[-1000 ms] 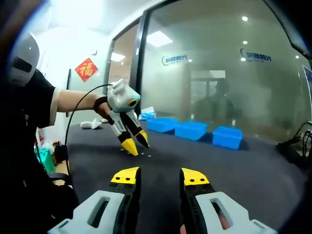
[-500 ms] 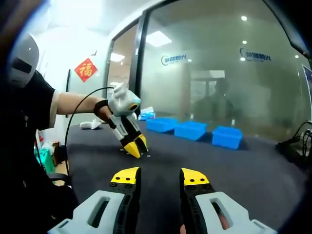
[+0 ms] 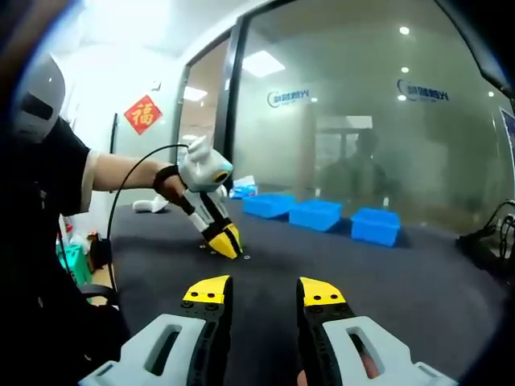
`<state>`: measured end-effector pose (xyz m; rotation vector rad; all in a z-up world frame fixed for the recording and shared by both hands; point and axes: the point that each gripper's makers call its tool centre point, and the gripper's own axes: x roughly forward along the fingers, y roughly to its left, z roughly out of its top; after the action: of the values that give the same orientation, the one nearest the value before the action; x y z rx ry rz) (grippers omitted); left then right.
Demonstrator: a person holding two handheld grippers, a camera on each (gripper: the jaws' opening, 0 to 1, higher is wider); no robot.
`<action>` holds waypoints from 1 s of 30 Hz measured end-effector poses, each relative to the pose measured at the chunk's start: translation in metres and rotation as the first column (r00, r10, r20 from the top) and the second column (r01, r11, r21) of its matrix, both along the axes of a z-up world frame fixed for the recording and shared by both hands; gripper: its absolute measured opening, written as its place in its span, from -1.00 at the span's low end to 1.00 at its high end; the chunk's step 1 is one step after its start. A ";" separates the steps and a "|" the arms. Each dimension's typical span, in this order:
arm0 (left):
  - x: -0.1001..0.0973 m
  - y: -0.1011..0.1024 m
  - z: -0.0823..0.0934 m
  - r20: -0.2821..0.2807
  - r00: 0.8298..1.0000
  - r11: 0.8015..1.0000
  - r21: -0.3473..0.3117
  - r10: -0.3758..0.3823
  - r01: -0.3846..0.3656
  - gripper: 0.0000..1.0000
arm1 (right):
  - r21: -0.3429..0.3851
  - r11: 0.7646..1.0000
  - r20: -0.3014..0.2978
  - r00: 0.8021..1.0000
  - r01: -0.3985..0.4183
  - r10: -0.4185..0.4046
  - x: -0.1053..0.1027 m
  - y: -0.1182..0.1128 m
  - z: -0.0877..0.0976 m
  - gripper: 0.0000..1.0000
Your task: Sort the screws, nuts, and washers into the corresponding bins
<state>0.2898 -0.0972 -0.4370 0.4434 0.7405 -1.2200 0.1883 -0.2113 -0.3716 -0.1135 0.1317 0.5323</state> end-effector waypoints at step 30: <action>0.015 0.003 0.086 0.092 0.964 0.887 -0.422 0.248 -0.188 -0.89 | -0.006 1.000 0.020 1.000 -0.001 0.001 0.002 0.006 0.008 -0.43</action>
<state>0.3048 -0.0938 -0.3506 0.0924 0.3809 -1.0804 0.1901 -0.2054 -0.3633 -0.1245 0.1141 0.5314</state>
